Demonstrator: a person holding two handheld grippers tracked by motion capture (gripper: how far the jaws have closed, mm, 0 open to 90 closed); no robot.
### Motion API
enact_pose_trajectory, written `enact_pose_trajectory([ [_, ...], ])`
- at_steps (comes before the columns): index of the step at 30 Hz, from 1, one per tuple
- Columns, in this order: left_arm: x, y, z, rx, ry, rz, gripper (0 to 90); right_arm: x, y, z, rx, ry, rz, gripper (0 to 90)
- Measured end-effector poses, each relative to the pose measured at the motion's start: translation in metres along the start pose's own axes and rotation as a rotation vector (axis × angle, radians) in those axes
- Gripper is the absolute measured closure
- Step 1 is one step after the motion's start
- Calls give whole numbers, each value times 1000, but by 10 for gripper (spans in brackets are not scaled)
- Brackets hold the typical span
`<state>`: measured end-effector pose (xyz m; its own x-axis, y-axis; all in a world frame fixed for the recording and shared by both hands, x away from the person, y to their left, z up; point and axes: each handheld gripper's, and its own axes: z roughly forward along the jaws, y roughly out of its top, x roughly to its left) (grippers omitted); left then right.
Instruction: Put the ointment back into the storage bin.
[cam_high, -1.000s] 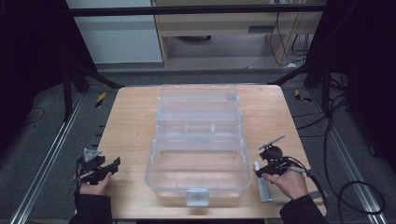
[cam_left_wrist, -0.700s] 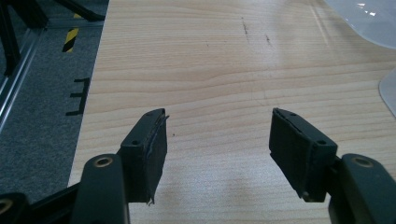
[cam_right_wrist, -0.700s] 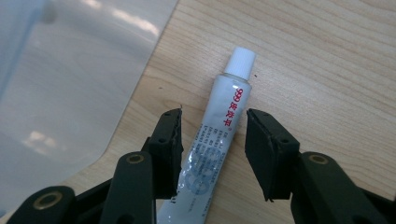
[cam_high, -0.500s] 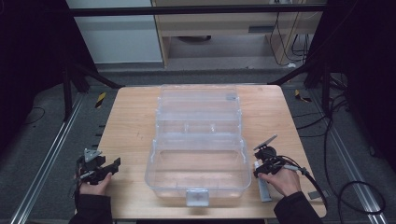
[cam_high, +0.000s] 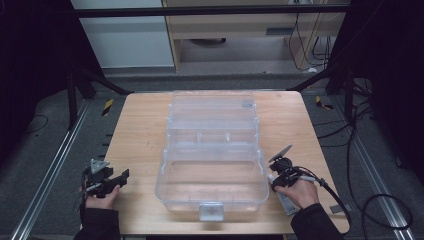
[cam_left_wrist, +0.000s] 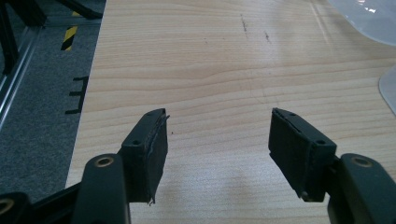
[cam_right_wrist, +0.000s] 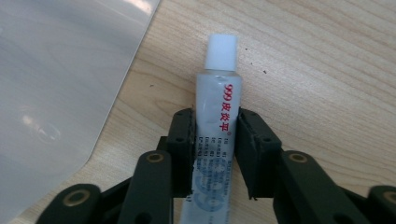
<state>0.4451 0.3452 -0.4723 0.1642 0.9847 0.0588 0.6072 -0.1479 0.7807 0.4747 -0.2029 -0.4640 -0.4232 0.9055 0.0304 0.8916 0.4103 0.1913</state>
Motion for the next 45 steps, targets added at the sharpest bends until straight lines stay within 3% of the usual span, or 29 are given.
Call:
enact_pose_trajectory([
  [9, -1, 0, 1, 9, -2, 5, 375, -5, -2, -3, 12, 21, -19, 698],
  [18, -1, 0, 2, 14, -4, 13, 376, -16, -5, -24, -64, 31, -19, 700],
  [21, -1, -1, 2, 21, -6, 14, 377, -19, -6, -33, -119, 32, -20, 700],
  [22, -1, -1, 2, 20, -6, 17, 377, -22, -7, -39, -163, 38, -24, 700],
  [24, -1, -1, 2, 20, -6, 17, 377, -22, -7, -42, -178, 39, -15, 700],
  [26, -2, -1, 3, 20, -5, 19, 378, -27, -8, -52, -235, 45, -12, 700],
  [33, -3, 0, 3, 24, -9, 29, 375, -33, -8, -74, -346, 49, -5, 700],
  [39, -3, -1, 4, 27, -7, 30, 373, -34, -6, -88, -421, 50, -30, 700],
  [45, -4, -1, 4, 31, -10, 35, 373, -30, -3, -109, -511, 47, -98, 700],
])
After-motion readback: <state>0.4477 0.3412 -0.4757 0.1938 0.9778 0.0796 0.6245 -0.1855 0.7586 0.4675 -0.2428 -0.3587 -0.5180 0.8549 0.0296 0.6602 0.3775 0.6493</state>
